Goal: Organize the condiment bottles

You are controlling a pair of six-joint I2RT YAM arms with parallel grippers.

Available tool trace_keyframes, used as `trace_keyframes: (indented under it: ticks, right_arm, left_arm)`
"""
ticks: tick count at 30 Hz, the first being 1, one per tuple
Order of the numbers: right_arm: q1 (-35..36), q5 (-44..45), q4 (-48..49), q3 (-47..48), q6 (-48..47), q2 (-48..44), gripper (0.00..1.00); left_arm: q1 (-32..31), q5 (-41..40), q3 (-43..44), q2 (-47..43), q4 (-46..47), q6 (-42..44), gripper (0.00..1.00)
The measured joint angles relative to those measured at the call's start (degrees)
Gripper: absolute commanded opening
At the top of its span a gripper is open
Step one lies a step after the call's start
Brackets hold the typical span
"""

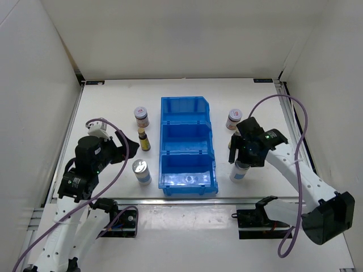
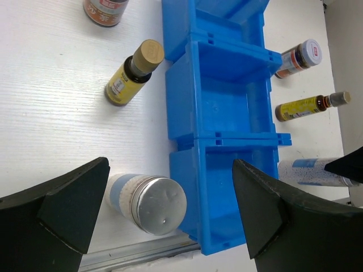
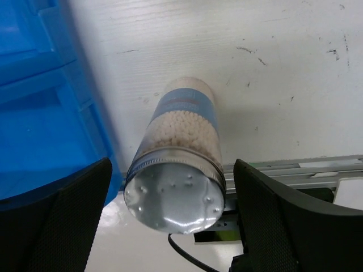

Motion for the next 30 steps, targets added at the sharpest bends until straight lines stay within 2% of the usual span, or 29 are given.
trace_keyframes:
  ticks: [2, 6, 8, 12, 13, 16, 18, 23, 30]
  right_arm:
    - [0.8, 1.2, 0.2, -0.2, 0.9, 1.2, 0.77]
    - [1.2, 2.7, 0.8, -1.2, 2.2, 1.9, 0.51]
    - [1.4, 3.0, 0.9, -1.3, 2.7, 1.6, 0.47]
    - [1.9, 3.9, -0.7, -0.8, 2.9, 0.7, 0.29]
    - [2.1, 4.2, -1.8, 0.1, 2.7, 0.3, 0.22]
    - [3.3, 5.4, -6.1, 6.4, 1.6, -0.4, 0.13]
    - [4.5, 6.0, -7.3, 12.7, 0.4, -0.7, 0.13]
    - [8.7, 5.3, -7.3, 25.8, -2.6, -0.2, 0.05]
    - [20.3, 4.3, -3.6, 27.2, -3.7, 6.8, 0.01]
  left_arm:
    - [0.0, -0.5, 0.0, 0.0, 0.0, -0.3, 1.00]
    - [-0.1, -1.5, -0.4, 0.0, 0.0, -0.6, 1.00]
    - [-0.1, -1.8, -0.8, 0.0, 0.0, -0.8, 1.00]
    - [-0.1, -2.6, -1.0, 0.1, 0.0, -1.1, 1.00]
    - [-0.1, -2.8, -1.0, 0.0, 0.0, -1.2, 1.00]
    - [-0.1, -3.3, -1.0, 0.0, 0.0, -1.3, 1.00]
    - [-0.1, -3.6, -1.1, 0.0, 0.0, -1.5, 1.00]
    - [-0.1, -4.1, -1.7, 0.1, 0.0, -1.7, 1.00]
    - [-0.1, -4.4, -1.7, 0.0, 0.0, -1.7, 1.00]
